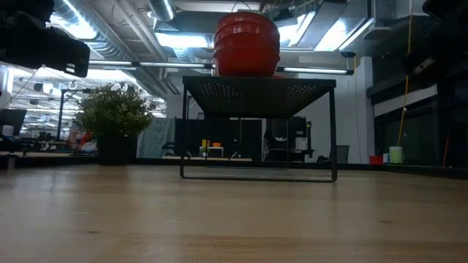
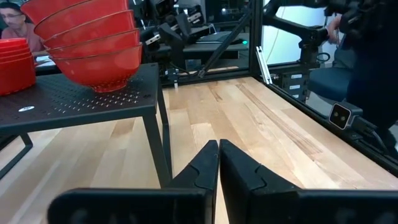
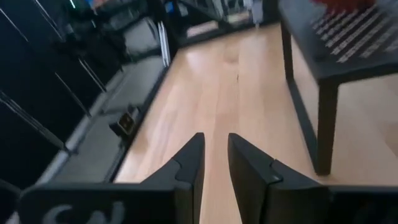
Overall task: Pick & Place Mini bowls
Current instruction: Return to Home Position
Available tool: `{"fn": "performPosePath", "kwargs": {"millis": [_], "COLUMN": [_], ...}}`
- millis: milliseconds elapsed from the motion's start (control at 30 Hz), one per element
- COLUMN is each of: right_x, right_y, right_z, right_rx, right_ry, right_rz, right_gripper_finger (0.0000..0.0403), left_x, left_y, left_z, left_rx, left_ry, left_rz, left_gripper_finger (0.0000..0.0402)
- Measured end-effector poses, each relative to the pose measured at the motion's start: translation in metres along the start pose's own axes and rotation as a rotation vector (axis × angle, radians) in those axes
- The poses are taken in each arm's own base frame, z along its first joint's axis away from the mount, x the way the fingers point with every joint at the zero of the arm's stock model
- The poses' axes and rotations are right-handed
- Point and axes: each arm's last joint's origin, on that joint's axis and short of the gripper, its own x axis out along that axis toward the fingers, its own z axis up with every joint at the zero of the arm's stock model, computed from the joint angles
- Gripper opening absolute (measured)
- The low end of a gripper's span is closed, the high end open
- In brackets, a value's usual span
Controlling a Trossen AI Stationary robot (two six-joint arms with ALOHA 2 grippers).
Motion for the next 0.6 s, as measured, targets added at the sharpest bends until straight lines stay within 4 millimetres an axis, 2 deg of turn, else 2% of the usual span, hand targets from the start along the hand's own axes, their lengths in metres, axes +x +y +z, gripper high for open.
{"fn": "performPosePath", "kwargs": {"millis": [333,600], "right_x": [-0.011,-0.002], "right_y": [-0.016,-0.021], "right_z": [-0.022,-0.032], "right_rx": [0.037,0.072], "right_ry": [-0.128,-0.272], "right_rz": [0.022,0.069], "right_gripper_finger": [0.0071,0.0071], "left_x": [0.000,0.000], "left_y": [0.000,0.000], "left_z": [0.000,0.000], "left_rx": [0.000,0.000], "left_ry": [0.000,-0.001], "left_rz": [0.000,-0.001], "left_gripper_finger": [0.0008,0.0010]}}
